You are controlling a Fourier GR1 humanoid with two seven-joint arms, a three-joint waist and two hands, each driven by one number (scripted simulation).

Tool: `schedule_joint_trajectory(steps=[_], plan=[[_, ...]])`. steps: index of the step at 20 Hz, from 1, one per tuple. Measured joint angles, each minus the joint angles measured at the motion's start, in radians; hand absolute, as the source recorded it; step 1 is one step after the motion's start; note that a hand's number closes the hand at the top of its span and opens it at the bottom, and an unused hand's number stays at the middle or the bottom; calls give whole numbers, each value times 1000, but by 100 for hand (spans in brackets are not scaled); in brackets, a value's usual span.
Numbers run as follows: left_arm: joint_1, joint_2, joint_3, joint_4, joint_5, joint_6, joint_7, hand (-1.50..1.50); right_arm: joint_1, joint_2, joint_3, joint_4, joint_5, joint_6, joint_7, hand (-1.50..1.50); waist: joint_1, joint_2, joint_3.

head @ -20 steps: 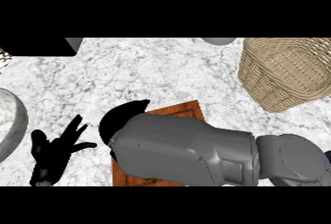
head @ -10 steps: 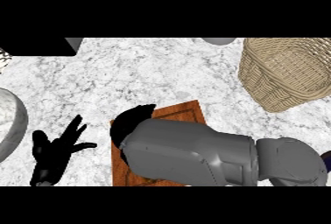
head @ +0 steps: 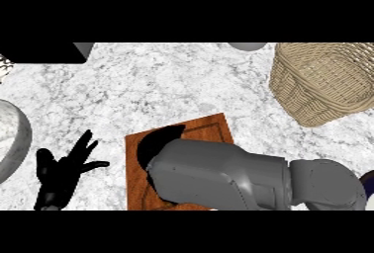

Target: Pick the sweet potato from the cutting board and place it in the basket

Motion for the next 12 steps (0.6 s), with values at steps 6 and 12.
schedule_joint_trajectory(steps=[6, 12], plan=[[0, -2, 4, -6, -2, -5, 15, 0, 43, 1, 31, 2, 25, -20, -10, -150, 0, 1, -1], [-3, -9, 10, 5, -6, -14, 2, 0, 65, 1, 40, -8, 39, -42, -6, 150, 3, 0, 0]])
